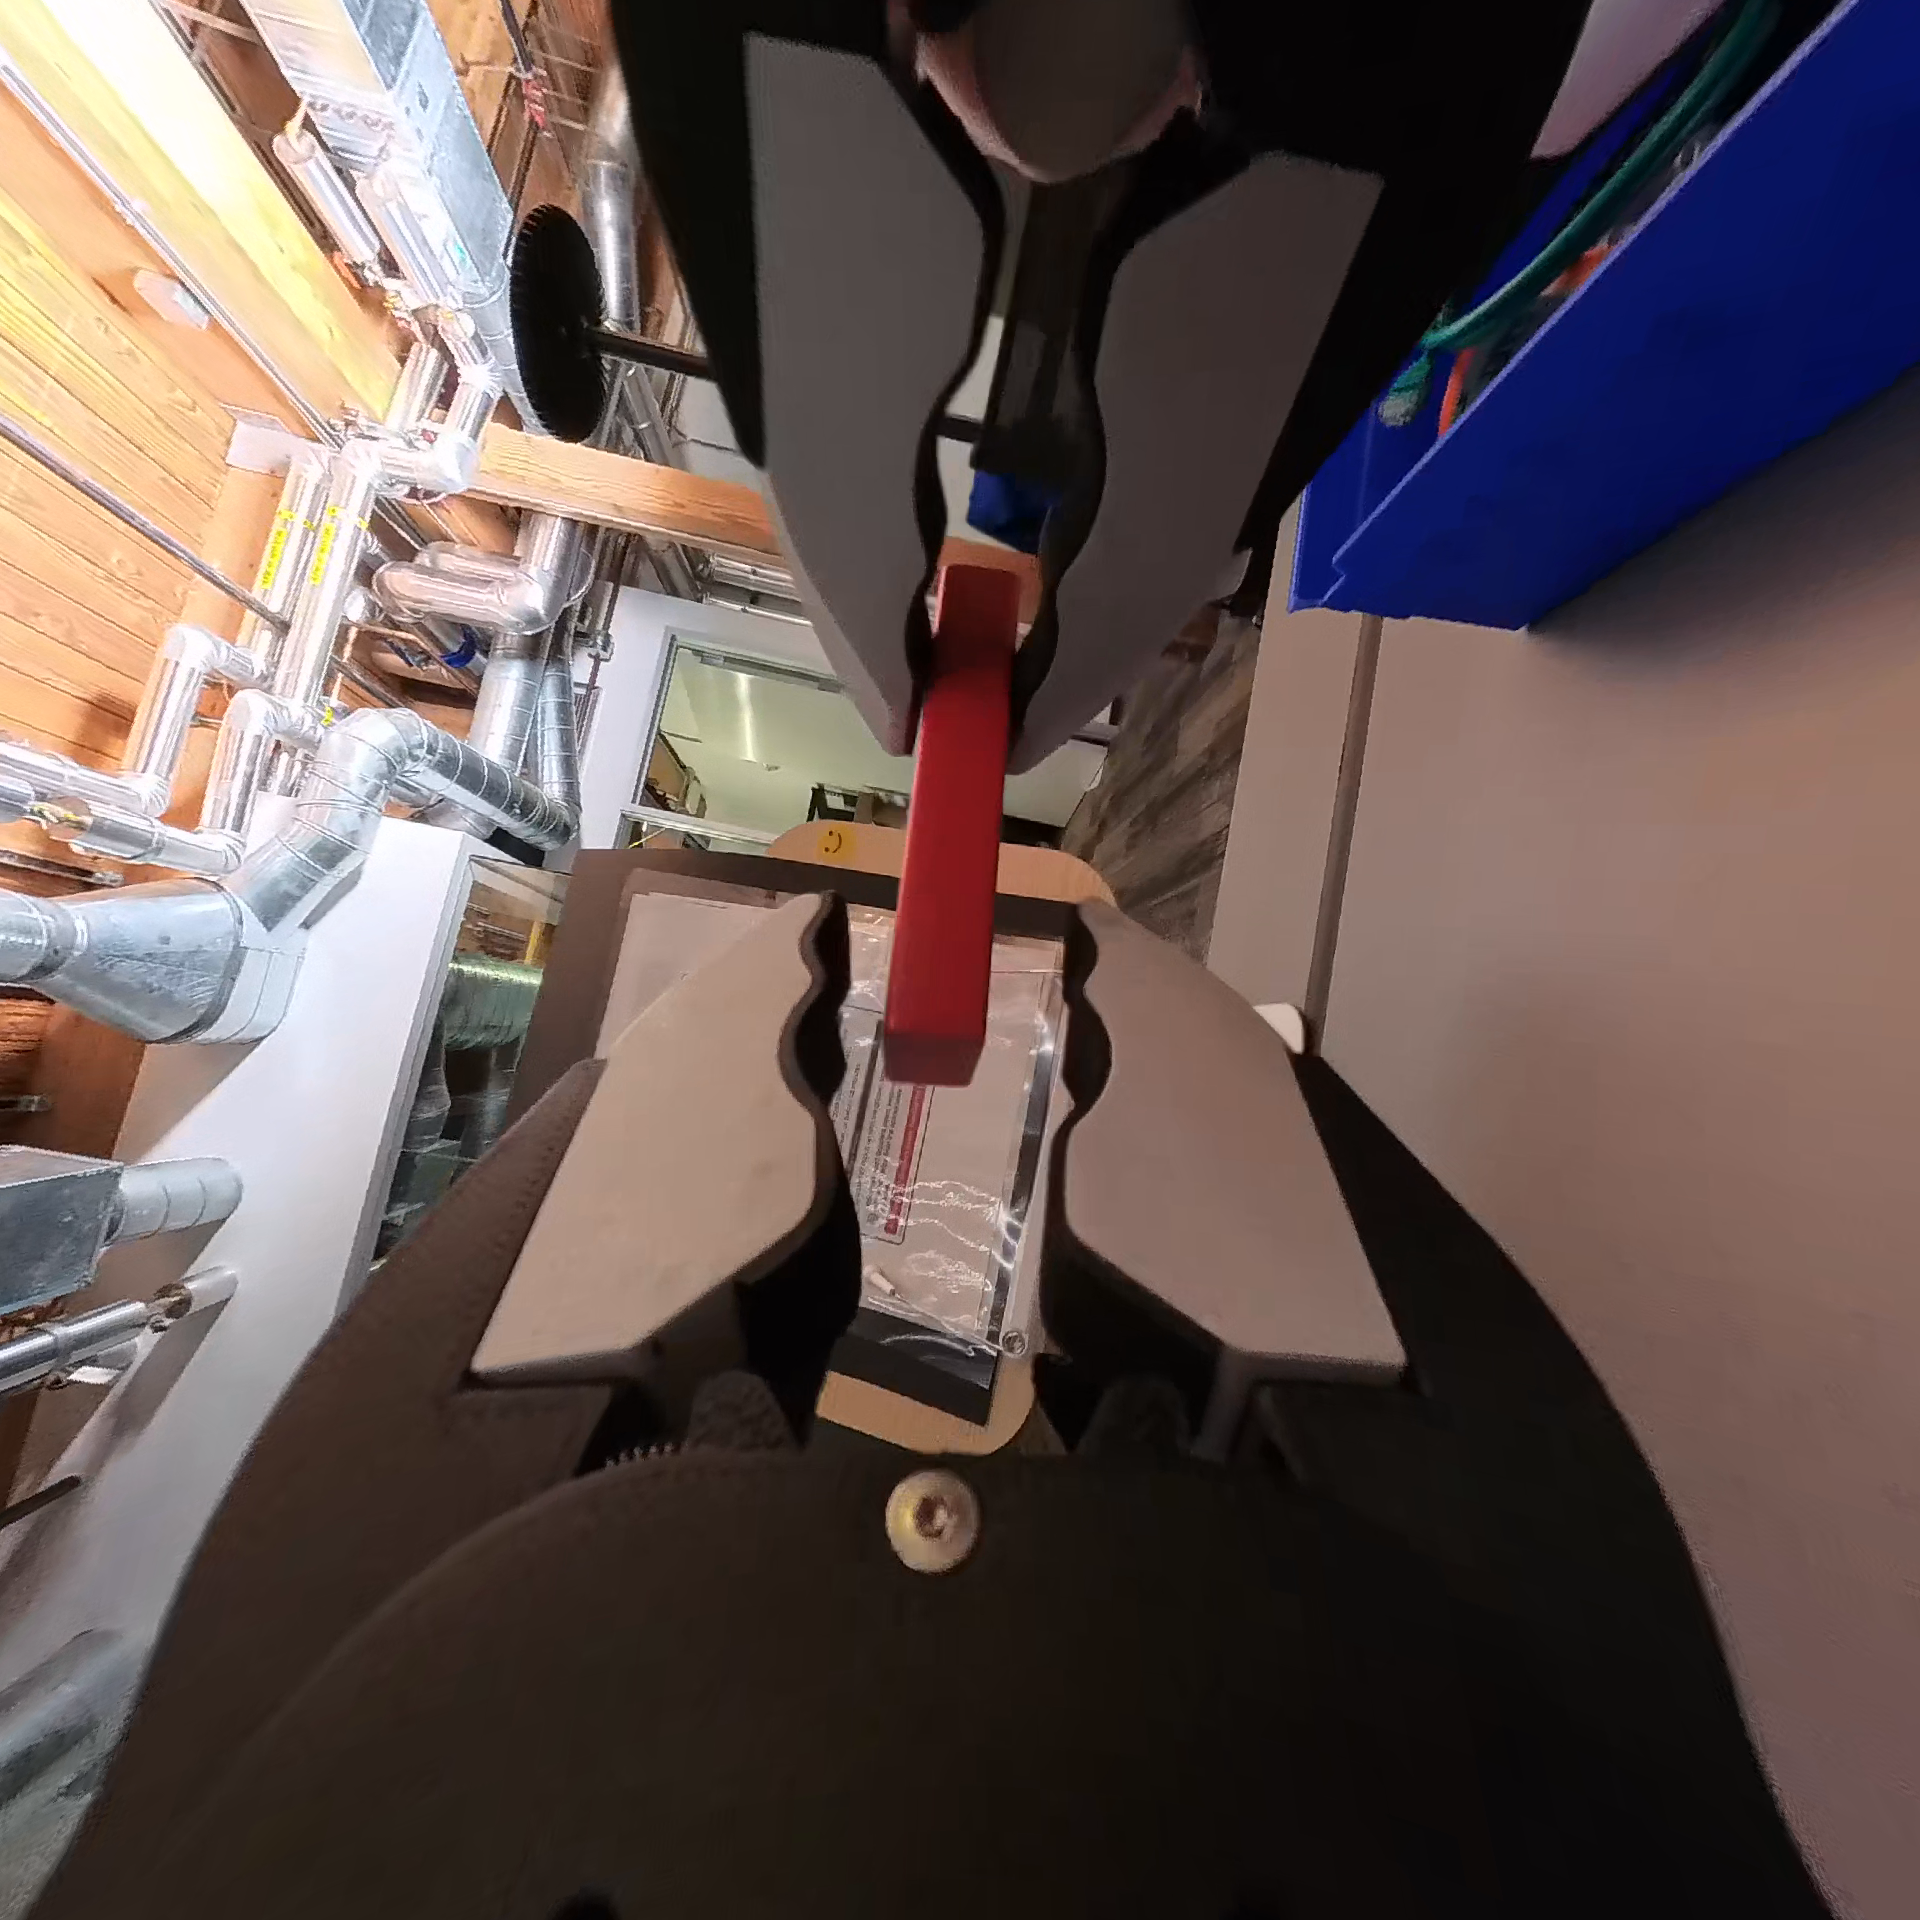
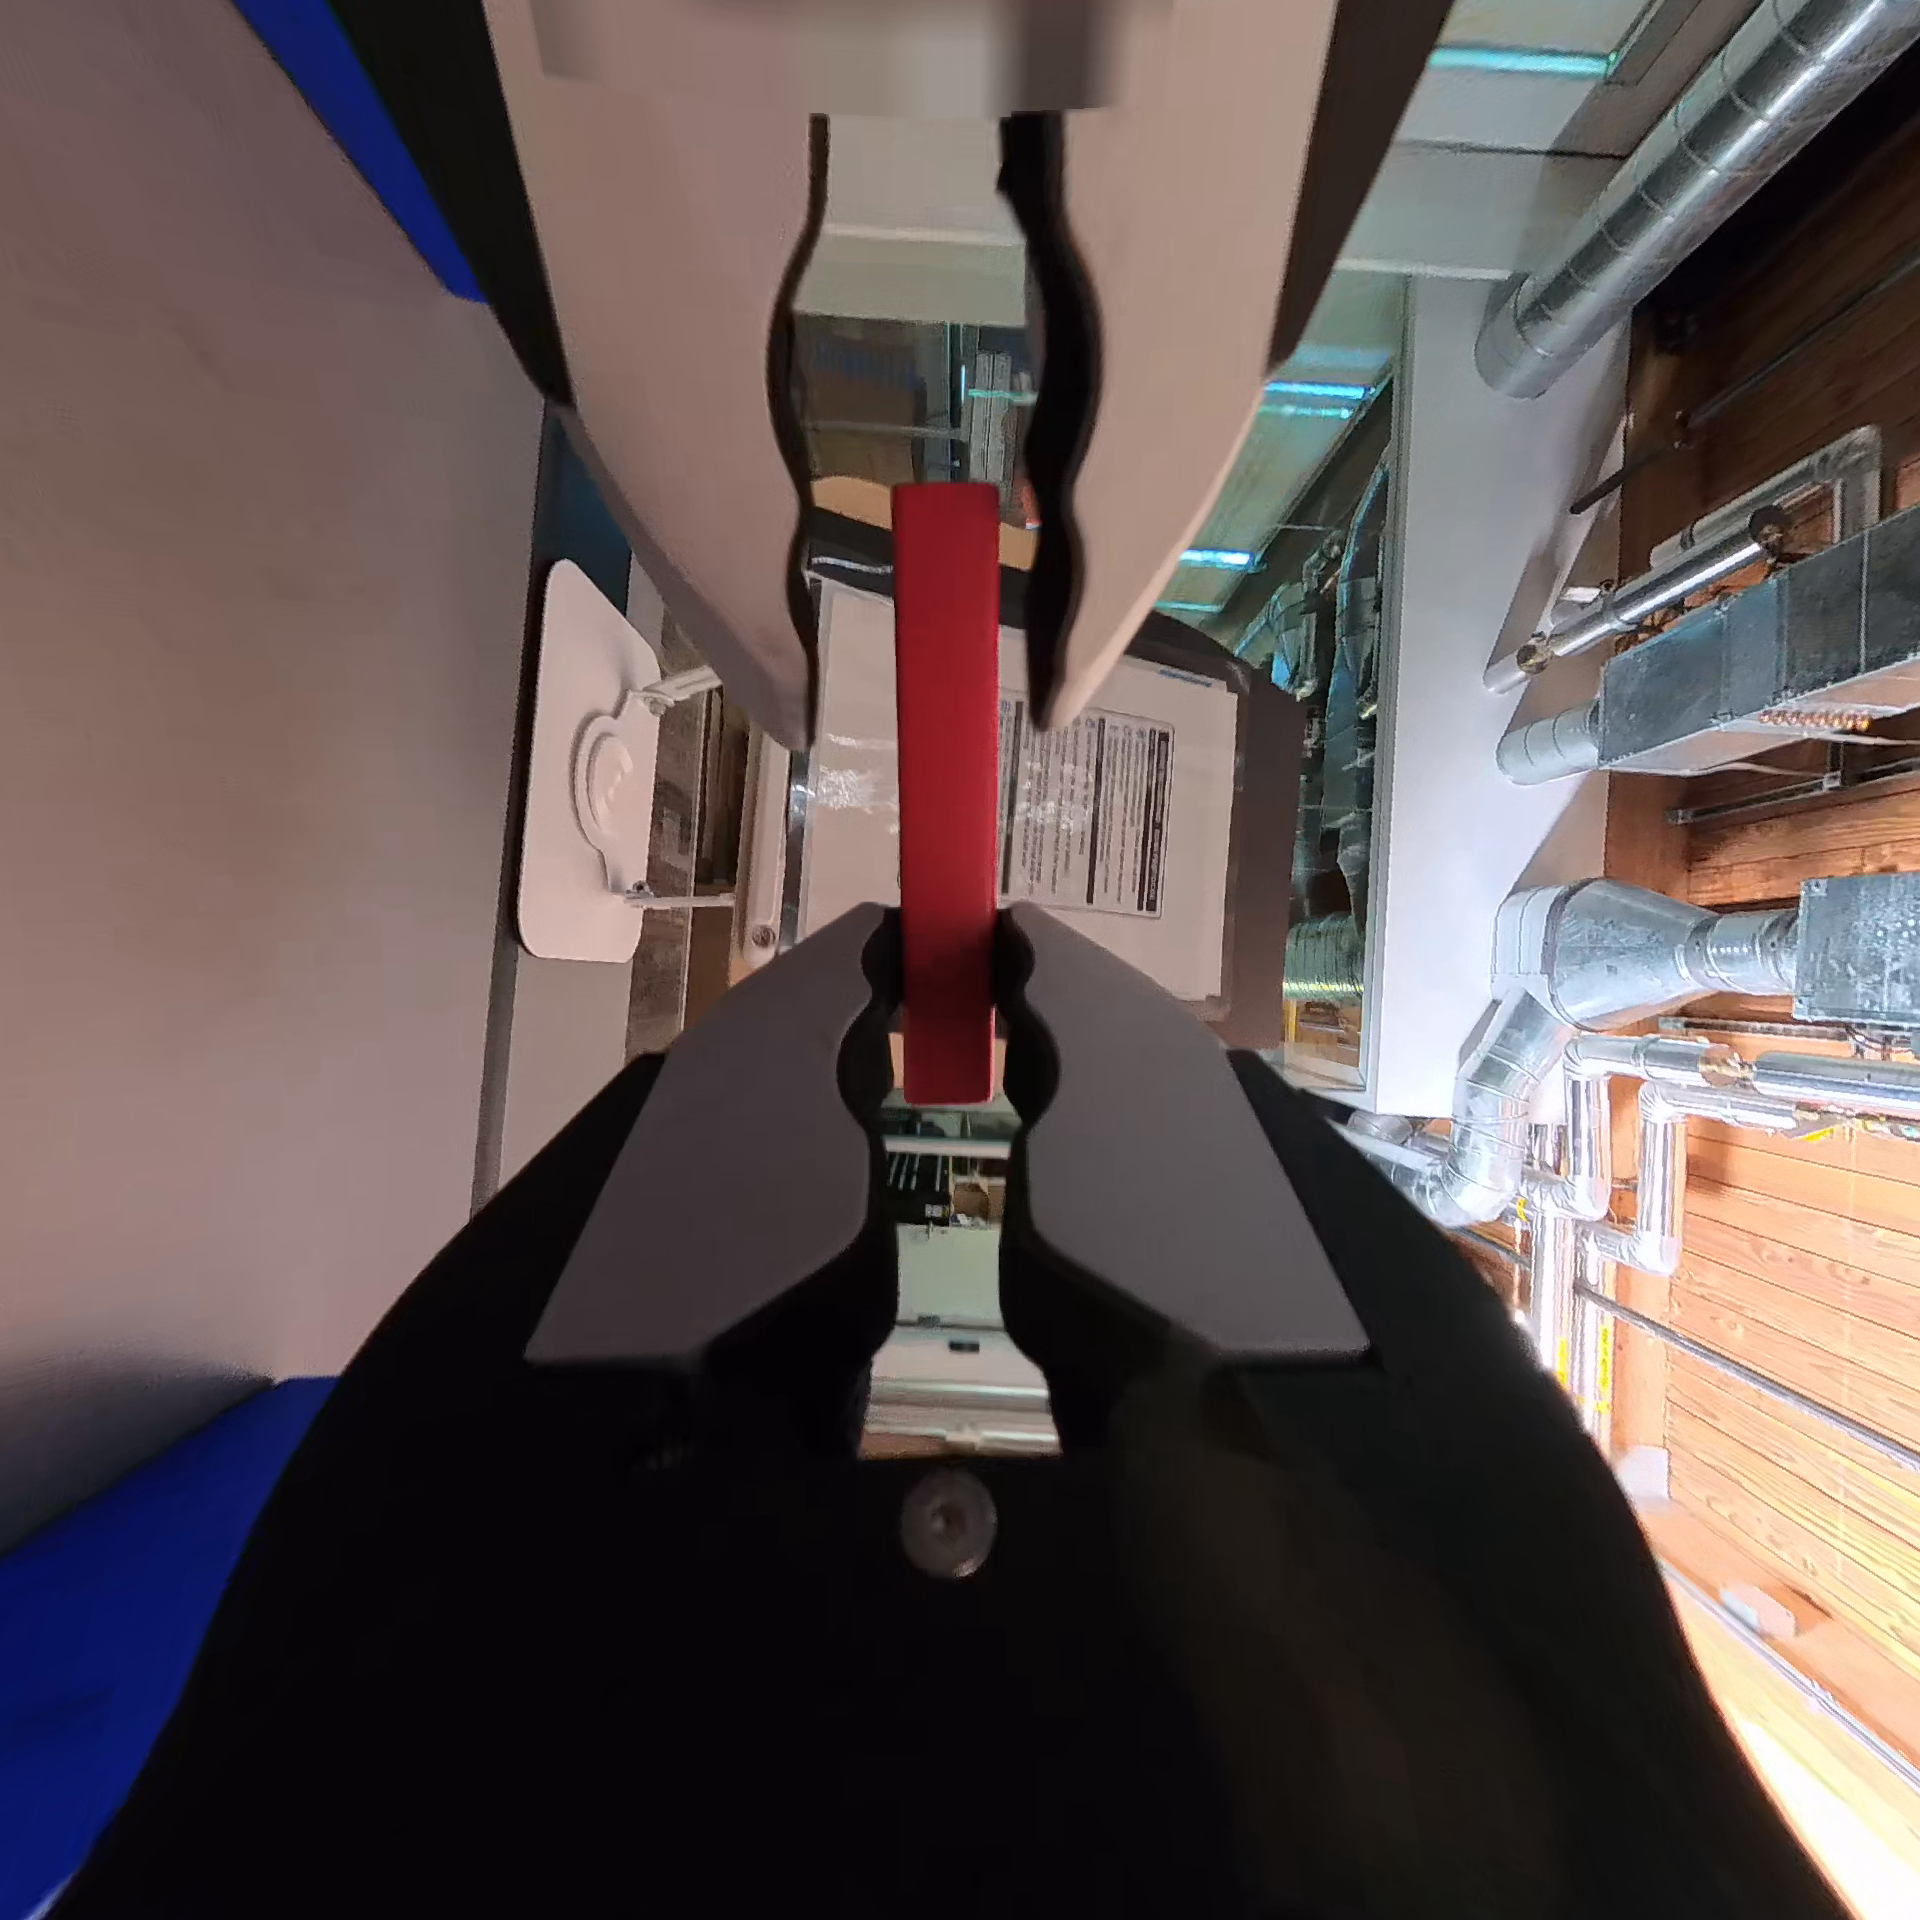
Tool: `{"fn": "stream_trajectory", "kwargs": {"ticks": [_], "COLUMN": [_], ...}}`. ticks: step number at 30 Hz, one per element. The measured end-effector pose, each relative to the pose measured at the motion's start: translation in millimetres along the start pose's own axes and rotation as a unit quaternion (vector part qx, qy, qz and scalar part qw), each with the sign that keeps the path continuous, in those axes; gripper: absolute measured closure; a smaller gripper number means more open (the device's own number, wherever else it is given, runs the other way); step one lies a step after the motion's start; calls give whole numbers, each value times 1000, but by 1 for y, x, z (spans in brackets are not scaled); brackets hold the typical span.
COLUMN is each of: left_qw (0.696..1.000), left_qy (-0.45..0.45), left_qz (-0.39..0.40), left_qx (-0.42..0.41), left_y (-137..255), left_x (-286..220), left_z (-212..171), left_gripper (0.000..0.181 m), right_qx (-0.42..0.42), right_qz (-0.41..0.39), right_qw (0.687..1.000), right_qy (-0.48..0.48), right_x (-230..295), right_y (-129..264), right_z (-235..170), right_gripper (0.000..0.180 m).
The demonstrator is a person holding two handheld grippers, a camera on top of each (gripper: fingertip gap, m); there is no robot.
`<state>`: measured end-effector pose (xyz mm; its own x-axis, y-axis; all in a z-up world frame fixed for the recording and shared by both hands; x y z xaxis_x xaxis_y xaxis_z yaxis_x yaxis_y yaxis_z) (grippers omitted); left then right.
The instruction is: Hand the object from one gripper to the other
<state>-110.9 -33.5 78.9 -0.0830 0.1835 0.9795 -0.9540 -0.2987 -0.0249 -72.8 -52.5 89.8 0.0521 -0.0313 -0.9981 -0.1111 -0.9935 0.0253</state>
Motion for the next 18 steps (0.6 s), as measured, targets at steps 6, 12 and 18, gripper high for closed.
{"fn": "stream_trajectory", "kwargs": {"ticks": [6,12,18], "left_qw": [998,919,713], "left_qy": [39,345,603], "left_qz": [38,18,-125], "left_qx": [-18,-189,-336], "left_y": [5,38,50], "left_x": [18,70,77], "left_z": [2,19,41], "left_gripper": [165,165,165], "right_qx": [-42,-262,-520], "right_qz": [-109,-86,110], "right_qw": [993,889,508], "right_qy": [-14,-366,-678], "right_x": [-27,-70,-93], "right_y": [9,42,60], "right_z": [6,10,14], "right_gripper": [145,140,138]}}
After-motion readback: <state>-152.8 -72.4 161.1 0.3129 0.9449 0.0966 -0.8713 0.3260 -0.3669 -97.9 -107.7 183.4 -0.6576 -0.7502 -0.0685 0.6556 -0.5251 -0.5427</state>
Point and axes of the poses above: each gripper's, where its closed fingertips meet, y back along the fingers, z out of its top, x = y × z across the jaws, the point moved 2 cm from there along y, back along the fingers, and after that the axes turned 4 degrees about x, right-handed, at the moved point
